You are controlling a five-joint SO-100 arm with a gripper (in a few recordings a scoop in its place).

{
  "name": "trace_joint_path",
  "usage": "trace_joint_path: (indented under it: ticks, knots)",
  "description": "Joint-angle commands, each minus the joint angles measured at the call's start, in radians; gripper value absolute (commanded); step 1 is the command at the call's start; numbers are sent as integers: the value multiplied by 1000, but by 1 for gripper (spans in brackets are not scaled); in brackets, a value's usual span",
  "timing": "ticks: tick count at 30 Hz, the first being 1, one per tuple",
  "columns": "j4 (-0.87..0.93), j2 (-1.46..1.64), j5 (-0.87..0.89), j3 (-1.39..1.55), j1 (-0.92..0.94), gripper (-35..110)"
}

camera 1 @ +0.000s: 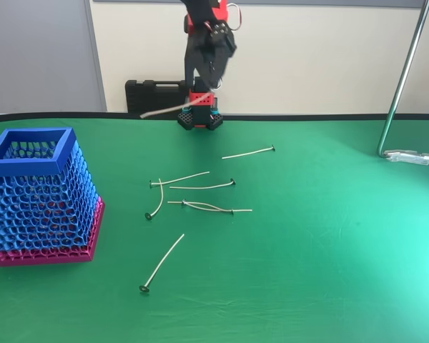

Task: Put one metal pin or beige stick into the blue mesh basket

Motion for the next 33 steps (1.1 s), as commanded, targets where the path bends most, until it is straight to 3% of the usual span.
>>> trace_joint_path:
  ticks: [1,9,19,33]
  knots:
    - [3,-2,-8,-130,74,0]
    - [-12,-187,-25,-399,189,1]
    - [-249,-348,11,-489,239,1]
    - [-298,-583,140,-759,364,1]
